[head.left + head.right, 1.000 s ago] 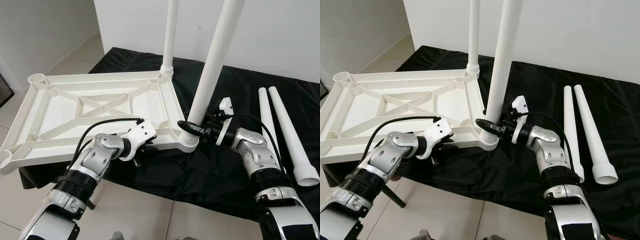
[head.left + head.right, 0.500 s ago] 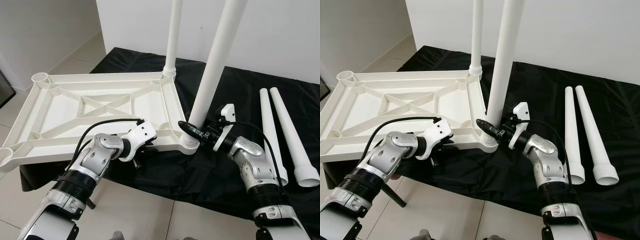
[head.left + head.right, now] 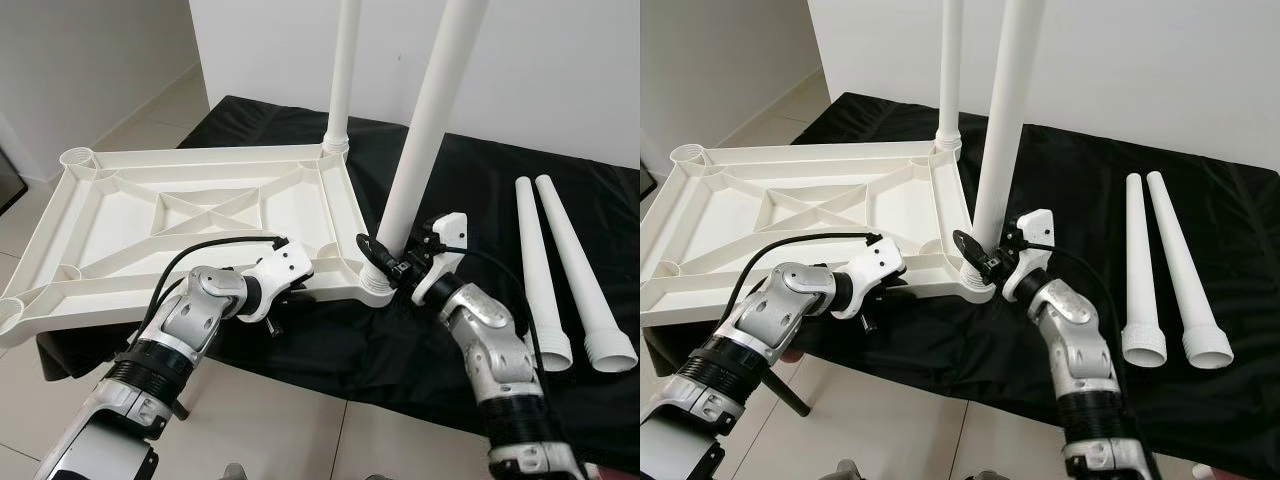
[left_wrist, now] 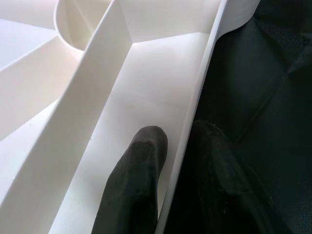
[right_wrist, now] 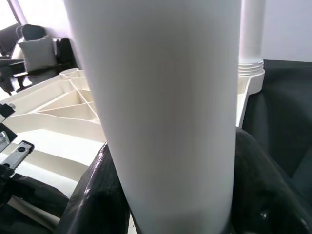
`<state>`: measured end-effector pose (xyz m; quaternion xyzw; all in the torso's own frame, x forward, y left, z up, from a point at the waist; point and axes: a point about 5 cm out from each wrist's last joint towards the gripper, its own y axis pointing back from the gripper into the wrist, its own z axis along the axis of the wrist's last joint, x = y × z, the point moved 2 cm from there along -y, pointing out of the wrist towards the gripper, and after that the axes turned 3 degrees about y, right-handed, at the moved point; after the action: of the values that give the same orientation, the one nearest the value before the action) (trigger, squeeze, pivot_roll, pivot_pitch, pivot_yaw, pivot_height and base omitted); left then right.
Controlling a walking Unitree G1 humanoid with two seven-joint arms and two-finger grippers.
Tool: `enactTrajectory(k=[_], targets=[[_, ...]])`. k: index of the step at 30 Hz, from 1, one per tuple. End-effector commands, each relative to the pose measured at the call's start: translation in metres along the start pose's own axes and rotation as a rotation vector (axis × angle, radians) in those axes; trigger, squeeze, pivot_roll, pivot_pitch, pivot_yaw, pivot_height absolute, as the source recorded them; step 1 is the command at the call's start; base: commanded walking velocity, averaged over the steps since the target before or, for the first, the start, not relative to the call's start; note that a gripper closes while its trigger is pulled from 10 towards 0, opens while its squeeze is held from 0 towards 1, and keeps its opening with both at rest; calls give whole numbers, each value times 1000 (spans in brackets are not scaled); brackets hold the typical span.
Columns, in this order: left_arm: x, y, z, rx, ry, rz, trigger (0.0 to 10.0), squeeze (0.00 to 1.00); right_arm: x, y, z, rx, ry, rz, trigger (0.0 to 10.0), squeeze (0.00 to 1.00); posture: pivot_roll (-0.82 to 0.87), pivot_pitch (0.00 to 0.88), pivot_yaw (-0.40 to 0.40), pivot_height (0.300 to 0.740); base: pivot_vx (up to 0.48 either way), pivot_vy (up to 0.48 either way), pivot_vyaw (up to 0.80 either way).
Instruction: Building children table
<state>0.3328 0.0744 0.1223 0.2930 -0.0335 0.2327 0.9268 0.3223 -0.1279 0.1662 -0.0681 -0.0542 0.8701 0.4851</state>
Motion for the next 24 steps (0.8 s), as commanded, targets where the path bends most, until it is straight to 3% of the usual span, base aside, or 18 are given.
enactTrajectory(k=[1,6,19,20,21,22,23,24], targets=[[-1,-3,-1,10,-1,19,10000,0,7,-4,9,-44,-7,4,0,0,-54,4,-15,740,0,0,0],[-1,-3,-1,11,5,20,10000,0,36,-4,10,-47,-2,-90,0,0,-55,10,-12,740,0,0,0],[-1,-3,-1,12,7,18,10000,0,42,-3,9,-31,-33,-184,0,0,-51,15,-9,740,0,0,0],[-1,-2,-2,14,7,18,10000,0,43,-3,8,-22,-38,-192,1333,0,-50,13,-6,740,0,0,0],[-1,-2,-2,14,7,18,10000,0,43,-3,8,-22,-38,-192,1333,0,-50,13,-6,740,0,0,0],[-1,-2,-2,15,8,18,10000,0,43,-3,7,-12,-40,-193,10000,0,-50,13,-6,740,0,0,0],[-1,-2,-2,15,8,18,10000,0,43,-3,7,-12,-40,-193,10000,0,-50,13,-6,740,0,0,0],[0,-2,-2,15,7,18,10000,0,44,-3,6,-8,-45,-187,10000,659,-51,9,-5,740,0,0,0]])
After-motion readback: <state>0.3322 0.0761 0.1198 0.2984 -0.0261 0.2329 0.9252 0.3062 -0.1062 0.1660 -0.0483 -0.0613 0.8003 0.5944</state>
